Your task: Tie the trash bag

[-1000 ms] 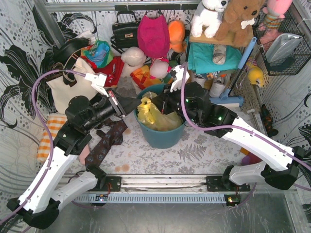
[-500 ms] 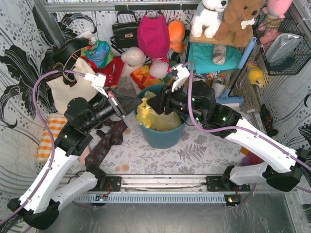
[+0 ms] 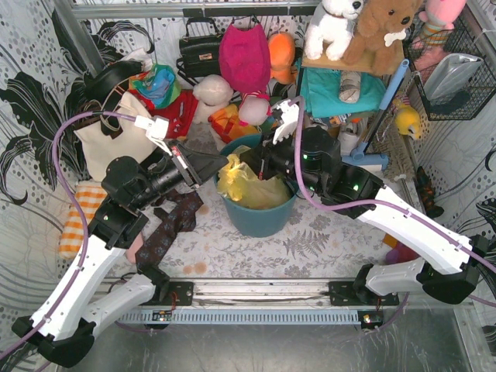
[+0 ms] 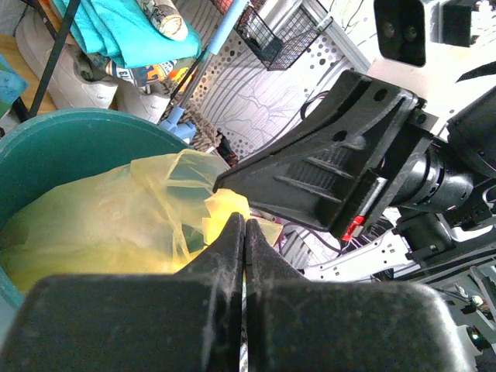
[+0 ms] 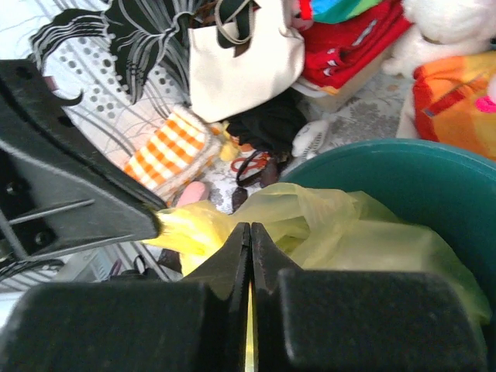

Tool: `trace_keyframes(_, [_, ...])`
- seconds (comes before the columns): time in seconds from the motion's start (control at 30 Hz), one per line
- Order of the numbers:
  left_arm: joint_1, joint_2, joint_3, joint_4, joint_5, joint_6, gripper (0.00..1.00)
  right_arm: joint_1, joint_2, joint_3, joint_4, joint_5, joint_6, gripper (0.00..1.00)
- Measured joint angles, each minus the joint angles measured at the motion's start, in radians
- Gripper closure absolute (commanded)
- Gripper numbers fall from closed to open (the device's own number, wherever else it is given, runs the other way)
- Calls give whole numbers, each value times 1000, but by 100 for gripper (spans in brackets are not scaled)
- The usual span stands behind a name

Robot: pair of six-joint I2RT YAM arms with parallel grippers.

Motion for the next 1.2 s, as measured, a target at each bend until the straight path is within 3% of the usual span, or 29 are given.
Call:
trace_keyframes(0.2, [0,-3,-1,0,-2,0,100,0,-10,0,-31,95,0,100])
trace_keyframes(0.53, [0,-19,-11,4,-10,0,100,0,-19,0,-59,118,8,100])
trace_keyframes(0.57, [0,-20,-12,6,-11,0,100,0,-19,0,-62,118,8,97])
trace_keyframes(0.63, [0,-21,-13,10,-14,0,100,0,-19,0,-64,113,8,80])
trace_keyframes(0.7, [0,-21,-17,19,-19,-1,100,0,-23,0,-64,109,6,74])
trace_keyframes(0.9, [0,-19,-33,46,-39,-6,100,14,-56,4,-75,50,8,74])
trace_keyframes(1.2, [0,14,-33,45,-70,-10,100,195,-66,42,-104,-21,61,73])
